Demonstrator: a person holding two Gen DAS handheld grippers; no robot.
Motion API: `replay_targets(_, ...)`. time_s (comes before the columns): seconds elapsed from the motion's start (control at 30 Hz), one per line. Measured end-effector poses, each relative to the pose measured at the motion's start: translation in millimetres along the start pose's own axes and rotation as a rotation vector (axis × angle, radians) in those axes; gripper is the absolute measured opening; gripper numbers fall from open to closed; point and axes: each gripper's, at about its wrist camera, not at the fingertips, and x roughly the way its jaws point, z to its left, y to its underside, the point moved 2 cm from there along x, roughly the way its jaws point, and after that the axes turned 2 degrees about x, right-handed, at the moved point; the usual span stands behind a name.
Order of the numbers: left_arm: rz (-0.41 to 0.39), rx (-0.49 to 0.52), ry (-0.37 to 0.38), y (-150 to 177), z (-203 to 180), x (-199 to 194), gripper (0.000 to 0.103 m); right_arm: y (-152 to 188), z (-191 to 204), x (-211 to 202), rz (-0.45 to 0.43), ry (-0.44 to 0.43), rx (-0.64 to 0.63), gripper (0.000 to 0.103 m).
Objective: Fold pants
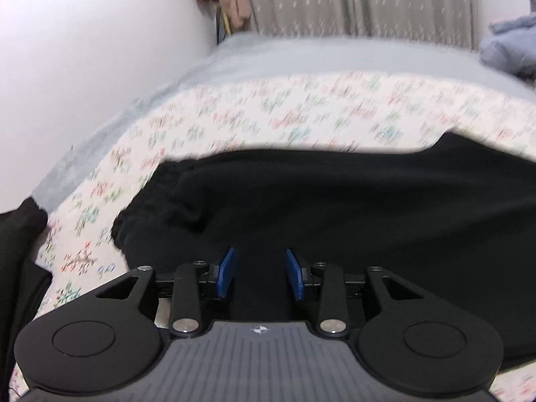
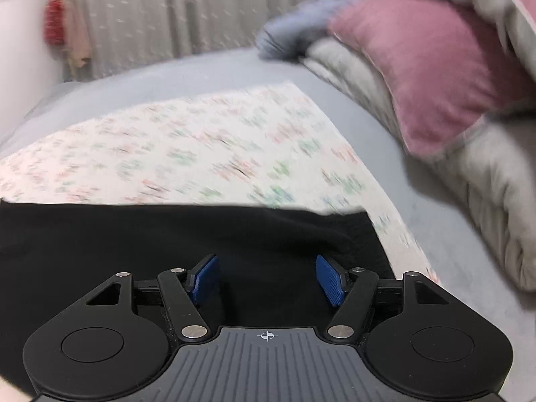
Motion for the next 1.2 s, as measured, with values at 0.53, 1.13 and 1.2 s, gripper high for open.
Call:
replay_targets(0.53,0.132,0.057,0.155,13,-128,-13,0.066,46,5,-15,0.177,-0.026,-0.064,0.064)
replay_targets(1.13,0.116,-0.026,0.297,6,-157,-54,0.069,68,-102,-56,0.124,-0.142,0.520,0.068)
replay_targets(1.2,0.094,-0.014,0.298,7,-156,-57,0.069,75,-110,-52,0.165,-0.214,0.599,0.069)
